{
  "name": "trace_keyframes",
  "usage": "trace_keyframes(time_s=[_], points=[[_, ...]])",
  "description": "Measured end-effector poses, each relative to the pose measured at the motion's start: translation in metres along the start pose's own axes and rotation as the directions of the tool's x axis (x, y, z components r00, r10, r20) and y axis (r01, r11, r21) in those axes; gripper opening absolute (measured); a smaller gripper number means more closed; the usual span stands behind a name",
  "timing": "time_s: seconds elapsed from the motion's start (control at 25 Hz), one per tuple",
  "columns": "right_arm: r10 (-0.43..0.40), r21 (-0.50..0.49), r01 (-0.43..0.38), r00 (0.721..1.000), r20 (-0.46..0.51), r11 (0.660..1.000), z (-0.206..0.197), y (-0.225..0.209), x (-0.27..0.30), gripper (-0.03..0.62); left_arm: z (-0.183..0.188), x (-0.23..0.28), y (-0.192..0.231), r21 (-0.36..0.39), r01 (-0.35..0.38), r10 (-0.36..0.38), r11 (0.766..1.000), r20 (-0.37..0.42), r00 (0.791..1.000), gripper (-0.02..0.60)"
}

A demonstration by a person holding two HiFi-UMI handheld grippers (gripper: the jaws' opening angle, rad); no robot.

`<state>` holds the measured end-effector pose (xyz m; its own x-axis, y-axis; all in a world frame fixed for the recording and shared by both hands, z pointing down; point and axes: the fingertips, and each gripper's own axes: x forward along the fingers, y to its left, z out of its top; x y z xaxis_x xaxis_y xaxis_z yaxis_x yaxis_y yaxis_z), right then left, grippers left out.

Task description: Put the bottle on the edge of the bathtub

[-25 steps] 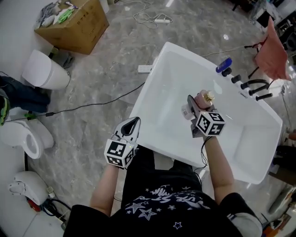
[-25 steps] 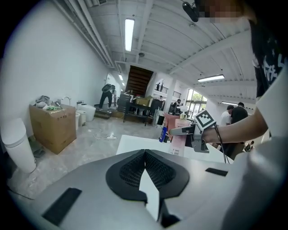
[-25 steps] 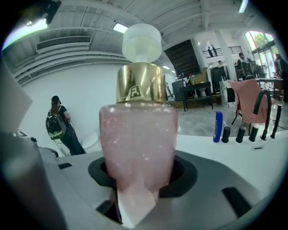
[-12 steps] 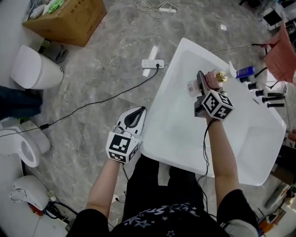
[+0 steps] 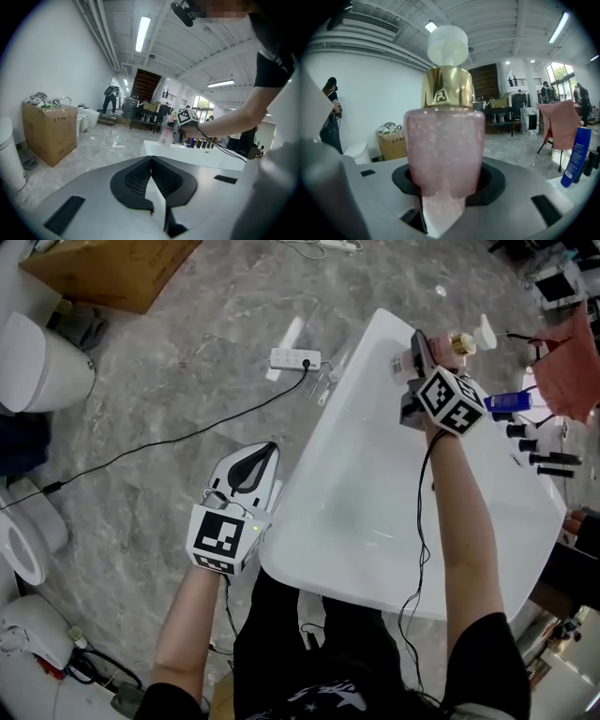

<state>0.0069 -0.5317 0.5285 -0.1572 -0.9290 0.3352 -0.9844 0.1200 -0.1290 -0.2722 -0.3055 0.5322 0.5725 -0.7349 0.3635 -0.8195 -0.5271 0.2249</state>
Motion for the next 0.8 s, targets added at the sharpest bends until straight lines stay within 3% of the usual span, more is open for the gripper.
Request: trace_keyframes(time_s=[0.28,0.48,0.8], points=[[-0.066,0.017,0.065,0.996,0.059,0.998,0.005,-0.012,0.065,0.215,0.002,0.024,0.030,0.004,-0.035,0.035,0.999,0.002,0.999,0.015],[-0.080,-0.039,0.082,0.995,0.061,0.996,0.005,-0.014,0.095,0.215,-0.001,0.034,0.042,-0.004,-0.048,0.048,0.999,0.007,0.999,0.015],[-0.130,0.043,0.127,0.989,0.068,0.991,-0.004,-0.032,0.127,0.215,-0.030,0.032,0.056,0.002,-0.055,0.055,0.998,-0.040,0.998,0.015]])
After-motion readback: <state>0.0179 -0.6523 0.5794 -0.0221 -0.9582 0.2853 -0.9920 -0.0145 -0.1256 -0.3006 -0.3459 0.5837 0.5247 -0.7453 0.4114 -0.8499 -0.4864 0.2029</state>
